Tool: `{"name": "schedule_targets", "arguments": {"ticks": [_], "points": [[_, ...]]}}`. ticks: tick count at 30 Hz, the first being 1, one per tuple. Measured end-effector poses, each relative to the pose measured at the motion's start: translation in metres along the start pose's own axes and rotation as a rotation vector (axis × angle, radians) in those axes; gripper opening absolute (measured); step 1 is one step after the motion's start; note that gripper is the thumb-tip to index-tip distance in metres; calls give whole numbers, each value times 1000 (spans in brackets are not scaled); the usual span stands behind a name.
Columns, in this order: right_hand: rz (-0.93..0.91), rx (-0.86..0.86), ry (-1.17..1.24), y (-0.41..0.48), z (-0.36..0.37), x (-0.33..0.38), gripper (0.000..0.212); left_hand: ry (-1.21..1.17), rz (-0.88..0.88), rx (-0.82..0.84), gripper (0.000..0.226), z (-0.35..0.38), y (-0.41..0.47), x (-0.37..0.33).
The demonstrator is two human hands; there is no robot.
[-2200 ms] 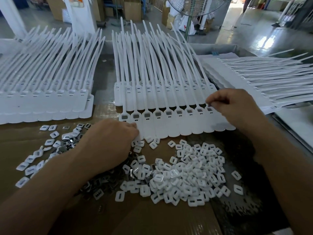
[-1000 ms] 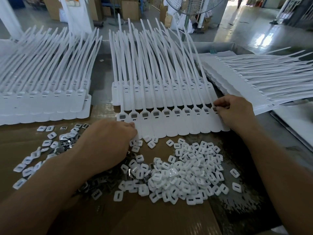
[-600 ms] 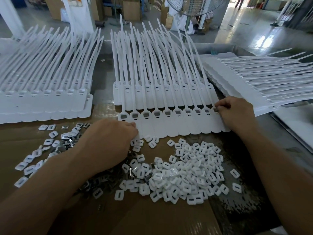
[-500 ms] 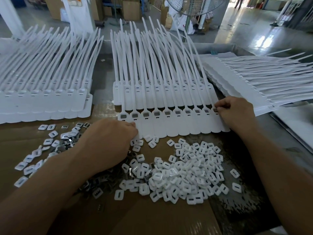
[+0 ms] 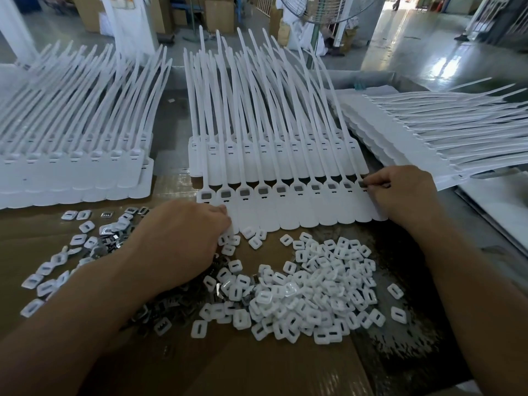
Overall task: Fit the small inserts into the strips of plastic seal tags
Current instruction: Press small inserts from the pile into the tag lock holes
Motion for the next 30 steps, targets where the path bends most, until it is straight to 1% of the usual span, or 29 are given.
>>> {"name": "schedule_targets", "arguments": {"ticks": [2,4,8,11,16,19,20,22,23,25,27,30], "points": [[-28,43,-67,-3,3,3,24,-12,-8,2,38,1,-1,1],[-36,60,-83,-4,3,2,26,-16,-11,3,40,1,-2,0],[-24,11,27,-5,-5,-1,22,2,0,4,42,1,-2,-3],[-44,-23,38,-6,-12,3,18,9,1,14,42,0,-2,-3],[-82,26,-24,-13,-14,9,19,13,-8,6,42,-1,-2,-3],[-154,24,46,-23,-23,32,12,21,-14,8,41,0,-2,-2],[-203,64,89,-29,-22,44,11,19,-17,10,41,0,-3,-2],[-307,201,138,-44,-15,71,19,9,-21,11,41,-1,-3,-1],[-357,279,138,-52,-8,83,20,7,-22,14,41,-1,-3,-2],[-437,392,95,-67,8,103,13,4,-20,22,42,-2,-3,-2],[-473,456,43,-76,21,117,9,14,-10,24,42,-3,-3,-4],[-483,503,-56,-83,37,126,12,28,4,18,42,-3,-3,-5]]}}
Point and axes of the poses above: each hand's wrist, its own y-axis towards the middle knuckle, its own z-axis out of the palm, x = y × z, the point moved 9 cm from there along y, towards the middle knuckle, and after that the axes turned 3 degrees about x, right-handed, at the moved point
